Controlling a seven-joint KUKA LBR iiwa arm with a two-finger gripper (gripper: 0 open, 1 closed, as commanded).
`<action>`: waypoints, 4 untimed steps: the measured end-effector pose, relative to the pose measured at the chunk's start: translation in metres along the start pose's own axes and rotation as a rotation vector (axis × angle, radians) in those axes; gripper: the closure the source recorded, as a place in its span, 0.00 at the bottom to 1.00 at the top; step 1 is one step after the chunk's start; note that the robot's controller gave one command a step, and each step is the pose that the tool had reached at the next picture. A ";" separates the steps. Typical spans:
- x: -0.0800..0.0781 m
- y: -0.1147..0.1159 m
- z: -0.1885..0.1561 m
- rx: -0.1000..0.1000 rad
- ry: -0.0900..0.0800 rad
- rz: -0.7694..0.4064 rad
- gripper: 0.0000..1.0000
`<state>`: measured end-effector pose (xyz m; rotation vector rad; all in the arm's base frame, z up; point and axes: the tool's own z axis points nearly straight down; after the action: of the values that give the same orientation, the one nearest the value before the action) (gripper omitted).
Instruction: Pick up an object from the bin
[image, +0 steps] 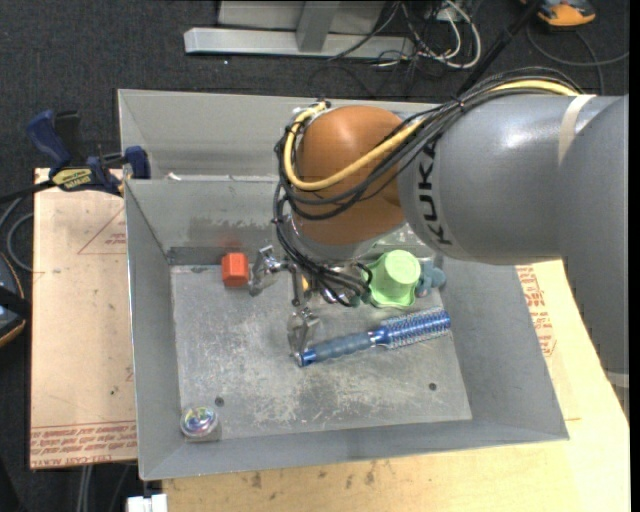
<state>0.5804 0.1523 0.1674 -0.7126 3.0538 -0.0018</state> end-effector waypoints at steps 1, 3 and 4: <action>0.030 0.104 0.015 -0.009 0.009 -0.025 0.00; 0.105 -0.025 0.027 -0.002 0.002 -0.152 0.00; 0.085 -0.008 -0.027 -0.002 -0.004 -0.180 0.00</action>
Offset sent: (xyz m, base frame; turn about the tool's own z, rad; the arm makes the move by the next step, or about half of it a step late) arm -0.0684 0.0725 -0.0144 -0.0131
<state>0.5079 0.1074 0.1939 -0.9837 2.9743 0.0019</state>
